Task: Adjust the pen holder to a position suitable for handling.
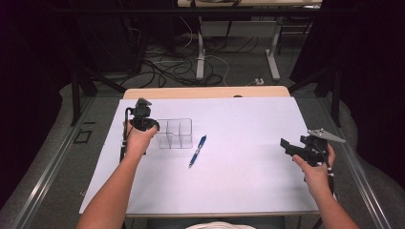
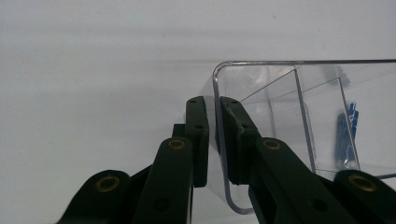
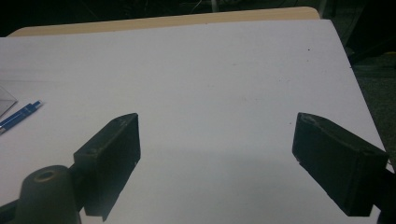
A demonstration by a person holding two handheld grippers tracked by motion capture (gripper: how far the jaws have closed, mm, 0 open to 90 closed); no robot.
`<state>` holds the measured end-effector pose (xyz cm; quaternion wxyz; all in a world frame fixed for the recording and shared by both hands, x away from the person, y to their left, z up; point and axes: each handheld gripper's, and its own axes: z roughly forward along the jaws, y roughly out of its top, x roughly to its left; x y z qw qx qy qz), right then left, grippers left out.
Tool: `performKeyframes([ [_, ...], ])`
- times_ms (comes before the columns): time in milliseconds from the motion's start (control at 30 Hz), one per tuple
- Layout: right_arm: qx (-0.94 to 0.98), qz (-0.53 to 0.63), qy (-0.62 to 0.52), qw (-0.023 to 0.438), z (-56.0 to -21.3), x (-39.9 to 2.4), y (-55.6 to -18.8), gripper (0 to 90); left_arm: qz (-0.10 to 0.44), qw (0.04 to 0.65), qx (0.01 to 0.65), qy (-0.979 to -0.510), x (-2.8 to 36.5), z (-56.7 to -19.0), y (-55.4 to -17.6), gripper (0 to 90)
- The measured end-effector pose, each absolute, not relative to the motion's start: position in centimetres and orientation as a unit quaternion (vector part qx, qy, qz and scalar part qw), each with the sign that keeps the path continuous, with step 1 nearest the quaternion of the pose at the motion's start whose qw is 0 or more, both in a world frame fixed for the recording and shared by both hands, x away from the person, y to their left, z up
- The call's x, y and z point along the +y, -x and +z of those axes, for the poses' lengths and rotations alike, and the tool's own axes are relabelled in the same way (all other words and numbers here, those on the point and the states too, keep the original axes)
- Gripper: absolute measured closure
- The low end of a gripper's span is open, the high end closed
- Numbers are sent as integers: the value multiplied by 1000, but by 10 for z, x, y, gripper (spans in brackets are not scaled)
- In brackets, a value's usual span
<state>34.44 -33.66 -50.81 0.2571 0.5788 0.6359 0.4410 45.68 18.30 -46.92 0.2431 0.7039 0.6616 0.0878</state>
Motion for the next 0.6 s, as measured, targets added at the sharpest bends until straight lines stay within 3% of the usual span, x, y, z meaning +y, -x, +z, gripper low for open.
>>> performKeyframes([
  [600, 635, 442, -579, 257, -508, -337, -344, 147, 108, 226, 676, -693, 176, -467, -459, 858],
])
